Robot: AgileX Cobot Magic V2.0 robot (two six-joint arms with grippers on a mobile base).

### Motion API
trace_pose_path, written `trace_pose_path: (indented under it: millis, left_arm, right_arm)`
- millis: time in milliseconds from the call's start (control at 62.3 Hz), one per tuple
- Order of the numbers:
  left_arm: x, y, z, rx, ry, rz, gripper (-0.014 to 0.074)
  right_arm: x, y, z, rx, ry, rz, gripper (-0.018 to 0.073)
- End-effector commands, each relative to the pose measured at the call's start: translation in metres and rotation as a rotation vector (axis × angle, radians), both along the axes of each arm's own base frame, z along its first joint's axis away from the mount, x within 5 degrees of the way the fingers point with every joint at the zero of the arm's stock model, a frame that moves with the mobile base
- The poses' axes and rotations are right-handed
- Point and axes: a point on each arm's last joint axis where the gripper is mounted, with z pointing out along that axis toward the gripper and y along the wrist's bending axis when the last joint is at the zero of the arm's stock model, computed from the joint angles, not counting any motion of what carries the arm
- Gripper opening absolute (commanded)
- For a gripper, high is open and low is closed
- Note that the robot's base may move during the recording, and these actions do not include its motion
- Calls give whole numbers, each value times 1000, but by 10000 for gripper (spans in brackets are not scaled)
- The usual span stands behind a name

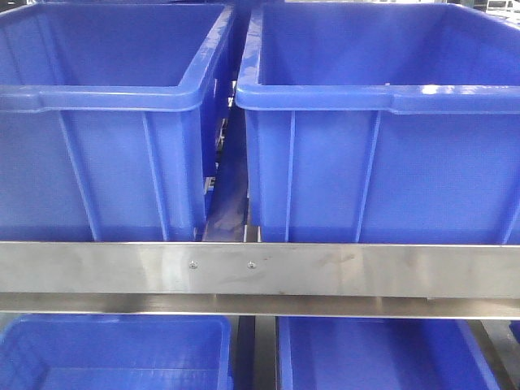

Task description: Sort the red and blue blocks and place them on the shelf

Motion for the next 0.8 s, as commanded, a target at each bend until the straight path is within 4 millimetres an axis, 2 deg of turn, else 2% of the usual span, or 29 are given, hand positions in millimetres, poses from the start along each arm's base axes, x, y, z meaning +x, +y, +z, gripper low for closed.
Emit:
trace_pose_path:
  millis: [0,786]
  left_arm:
    - [3,-2,18,-30,-119,-3,134]
    - [3,-2,18,-30,-119,-3,134]
  right_arm:
    - [0,1,16,4,-103,7,57]
    - [0,1,16,4,-102,7,57]
